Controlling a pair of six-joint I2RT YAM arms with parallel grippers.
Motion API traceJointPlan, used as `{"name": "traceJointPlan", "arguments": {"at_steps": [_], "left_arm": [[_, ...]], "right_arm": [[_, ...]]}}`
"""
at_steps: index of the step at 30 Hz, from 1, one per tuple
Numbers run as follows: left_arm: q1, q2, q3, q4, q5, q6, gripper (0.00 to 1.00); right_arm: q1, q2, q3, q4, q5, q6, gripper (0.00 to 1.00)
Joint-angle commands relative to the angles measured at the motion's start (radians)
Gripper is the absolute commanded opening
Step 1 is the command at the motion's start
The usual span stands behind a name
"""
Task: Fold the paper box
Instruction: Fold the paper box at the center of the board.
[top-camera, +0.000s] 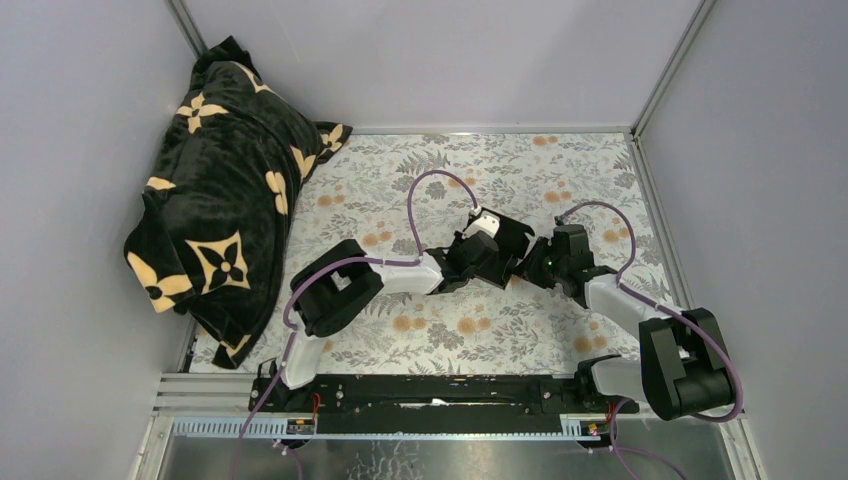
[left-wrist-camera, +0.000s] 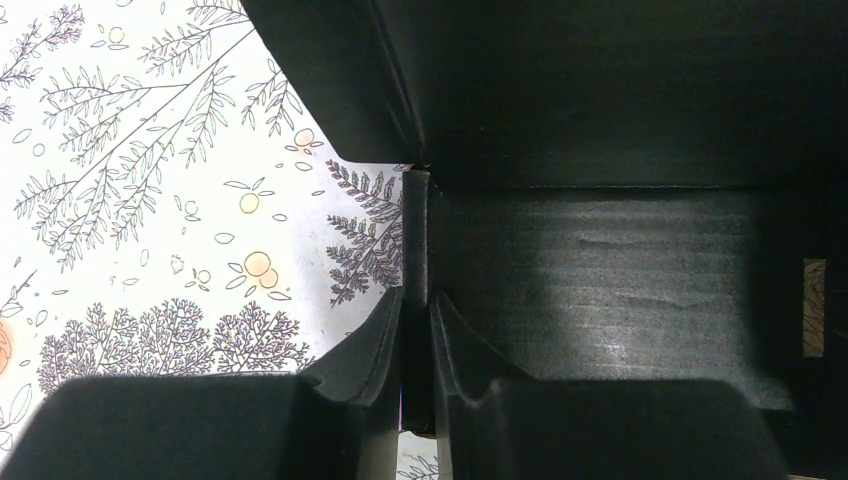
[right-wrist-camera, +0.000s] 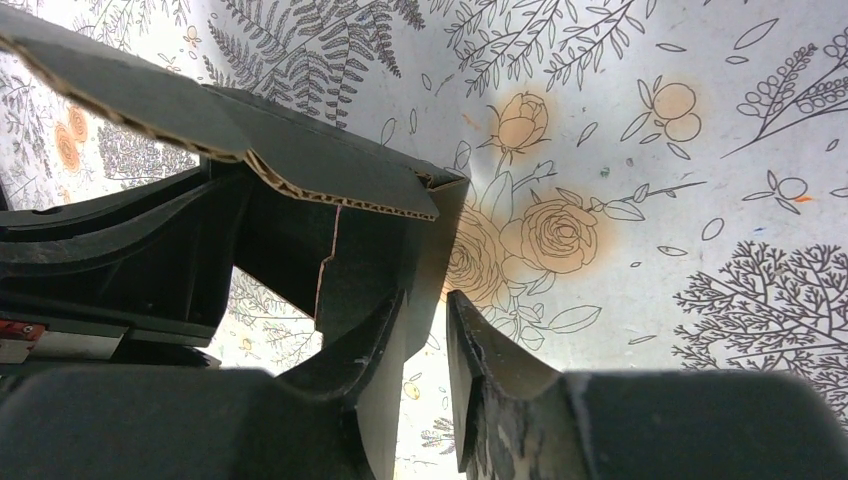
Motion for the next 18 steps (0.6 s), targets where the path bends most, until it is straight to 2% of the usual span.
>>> {"name": "traceJointPlan", "arguments": {"at_steps": [1,18], "left_arm": [[-0.008,0.128,-0.053,-0.183,0.157,-0.007,0.19],[-0.008,0.141,-0.047,-0.18,0.166,-0.011,0.19]], "right_arm": [[0.002,0.012,0.043,0.056,-0.035,0.008,0.3],[0.024,0.004,0.041,0.073,-0.03,0.019,0.33]]}}
